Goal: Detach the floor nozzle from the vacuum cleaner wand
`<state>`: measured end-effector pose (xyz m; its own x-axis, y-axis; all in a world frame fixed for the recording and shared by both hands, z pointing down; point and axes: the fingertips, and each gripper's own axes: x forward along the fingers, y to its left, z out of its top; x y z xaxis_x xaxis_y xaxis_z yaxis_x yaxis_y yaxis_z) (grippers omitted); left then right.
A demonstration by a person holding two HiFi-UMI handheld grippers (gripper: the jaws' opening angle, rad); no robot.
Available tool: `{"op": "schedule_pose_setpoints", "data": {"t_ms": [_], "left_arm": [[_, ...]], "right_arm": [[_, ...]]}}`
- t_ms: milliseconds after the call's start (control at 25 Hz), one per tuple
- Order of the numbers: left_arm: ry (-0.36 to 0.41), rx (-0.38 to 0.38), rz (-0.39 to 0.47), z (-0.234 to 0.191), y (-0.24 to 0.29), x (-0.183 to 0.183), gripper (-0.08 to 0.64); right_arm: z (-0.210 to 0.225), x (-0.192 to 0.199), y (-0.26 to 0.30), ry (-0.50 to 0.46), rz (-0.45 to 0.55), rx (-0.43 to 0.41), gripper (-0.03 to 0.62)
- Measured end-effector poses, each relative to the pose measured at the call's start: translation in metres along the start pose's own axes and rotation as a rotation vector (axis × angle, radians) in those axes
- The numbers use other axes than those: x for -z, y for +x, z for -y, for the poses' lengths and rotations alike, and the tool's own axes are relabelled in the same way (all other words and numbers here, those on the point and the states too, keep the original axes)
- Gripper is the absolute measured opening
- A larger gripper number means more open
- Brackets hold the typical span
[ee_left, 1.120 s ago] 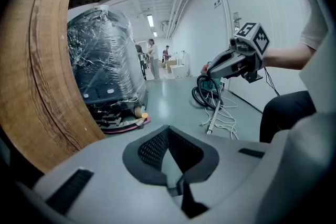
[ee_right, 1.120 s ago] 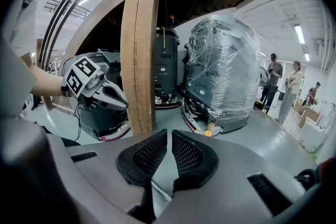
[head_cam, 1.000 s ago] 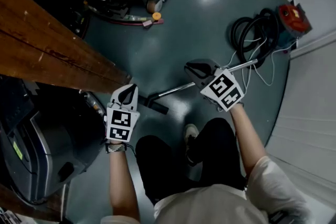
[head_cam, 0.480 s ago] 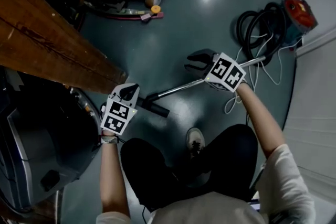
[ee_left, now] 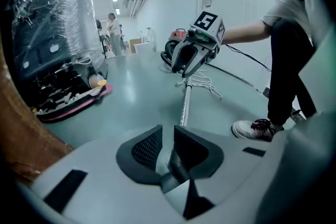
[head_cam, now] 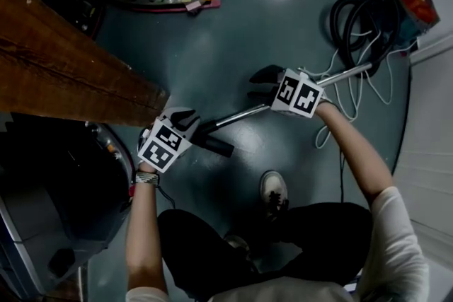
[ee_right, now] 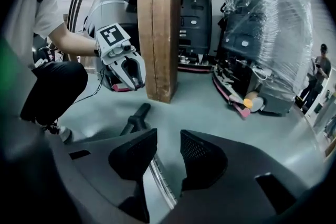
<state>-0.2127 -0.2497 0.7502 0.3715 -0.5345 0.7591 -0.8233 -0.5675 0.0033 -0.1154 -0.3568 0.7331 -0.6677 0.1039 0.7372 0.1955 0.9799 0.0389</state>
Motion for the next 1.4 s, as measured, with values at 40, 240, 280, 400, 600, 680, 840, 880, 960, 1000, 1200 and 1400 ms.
{"op": "schedule_pose_setpoints", "data": {"t_ms": [40, 240, 280, 400, 600, 680, 840, 880, 960, 1000, 1200, 1400], "left_arm": [[0.0, 0.022, -0.01, 0.002, 0.007, 0.004, 0.076], [-0.013, 0.116, -0.052, 0.012, 0.042, 0.024, 0.155], [-0.014, 0.132, -0.06, 0.015, 0.049, 0.029, 0.166], [-0.005, 0.157, -0.107, 0.022, 0.07, 0.051, 0.187], [0.007, 0.173, -0.165, 0.03, 0.098, 0.082, 0.196], [0.027, 0.172, -0.178, 0.036, 0.107, 0.09, 0.199], [0.029, 0.191, -0.194, 0.041, 0.115, 0.098, 0.213], [0.027, 0.195, -0.195, 0.041, 0.115, 0.096, 0.219], [0.033, 0.2, -0.202, 0.039, 0.118, 0.094, 0.224], [0.037, 0.204, -0.209, 0.04, 0.121, 0.095, 0.225], [0.065, 0.192, -0.257, 0.045, 0.133, 0.11, 0.227], [0.079, 0.182, -0.263, 0.043, 0.143, 0.11, 0.227]], "right_arm": [[-0.002, 0.007, 0.009, 0.0, -0.015, -0.013, 0.155], [-0.008, 0.05, 0.056, -0.048, -0.139, -0.047, 0.173], [-0.011, 0.059, 0.065, -0.063, -0.165, -0.058, 0.181], [-0.025, 0.074, 0.089, -0.084, -0.193, -0.106, 0.203], [-0.054, 0.084, 0.125, -0.199, -0.199, -0.19, 0.218], [-0.064, 0.087, 0.134, -0.239, -0.207, -0.221, 0.222], [-0.078, 0.089, 0.141, -0.317, -0.218, -0.26, 0.224], [-0.081, 0.089, 0.142, -0.34, -0.223, -0.27, 0.224], [-0.084, 0.091, 0.145, -0.37, -0.229, -0.278, 0.224], [-0.084, 0.092, 0.148, -0.381, -0.234, -0.277, 0.224], [-0.089, 0.111, 0.16, -0.441, -0.296, -0.281, 0.224], [-0.087, 0.121, 0.165, -0.461, -0.315, -0.276, 0.222]]}}
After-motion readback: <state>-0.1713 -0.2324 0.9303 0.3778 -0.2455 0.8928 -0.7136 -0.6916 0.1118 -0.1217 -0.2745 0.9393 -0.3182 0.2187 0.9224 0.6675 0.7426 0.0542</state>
